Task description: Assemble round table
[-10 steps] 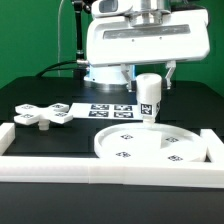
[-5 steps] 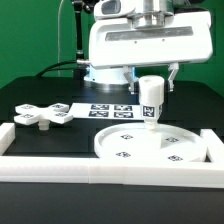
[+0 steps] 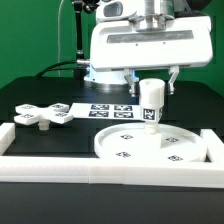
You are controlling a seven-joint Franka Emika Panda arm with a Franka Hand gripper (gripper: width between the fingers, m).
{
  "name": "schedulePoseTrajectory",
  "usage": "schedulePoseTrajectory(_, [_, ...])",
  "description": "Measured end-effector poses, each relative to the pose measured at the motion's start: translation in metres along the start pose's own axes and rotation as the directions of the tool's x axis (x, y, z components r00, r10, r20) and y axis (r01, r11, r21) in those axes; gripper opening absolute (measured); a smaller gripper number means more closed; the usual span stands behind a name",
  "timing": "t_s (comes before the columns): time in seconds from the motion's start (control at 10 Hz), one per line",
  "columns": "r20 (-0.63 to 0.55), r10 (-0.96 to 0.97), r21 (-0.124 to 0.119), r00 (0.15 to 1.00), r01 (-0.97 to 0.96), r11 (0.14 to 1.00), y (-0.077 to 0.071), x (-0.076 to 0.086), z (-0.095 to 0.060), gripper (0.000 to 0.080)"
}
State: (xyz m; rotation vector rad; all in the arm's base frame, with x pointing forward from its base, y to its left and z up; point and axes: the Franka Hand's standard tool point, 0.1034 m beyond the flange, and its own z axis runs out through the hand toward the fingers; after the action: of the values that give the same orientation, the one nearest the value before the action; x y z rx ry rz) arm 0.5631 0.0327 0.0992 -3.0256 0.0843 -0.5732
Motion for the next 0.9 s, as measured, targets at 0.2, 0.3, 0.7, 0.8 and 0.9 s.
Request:
schedulePoseTrajectory(0.2, [0.001,0.000,-0.002,1.000,0.000,1.000,0.001,-0.002,0.003,0.0409])
schedulePoseTrajectory(0.3, [0.005,0.000,-0.002,1.000,0.000,1.000,0.001,-0.003,0.006,0.0409])
schedulePoseTrajectory(0.7, [-0.007,0.000,-0.010,1.000,0.000,1.000,0.004,-0.006,0.011,0.0409])
schedulePoseTrajectory(0.8, [-0.017,-0.001,-0.013,1.000,0.001,1.000,0.004,-0.006,0.011,0.0409])
schedulePoseTrajectory(0.9, [-0.032,-0.002,-0.018,0.999,0.001,1.000,0.005,-0.005,0.012,0.0409])
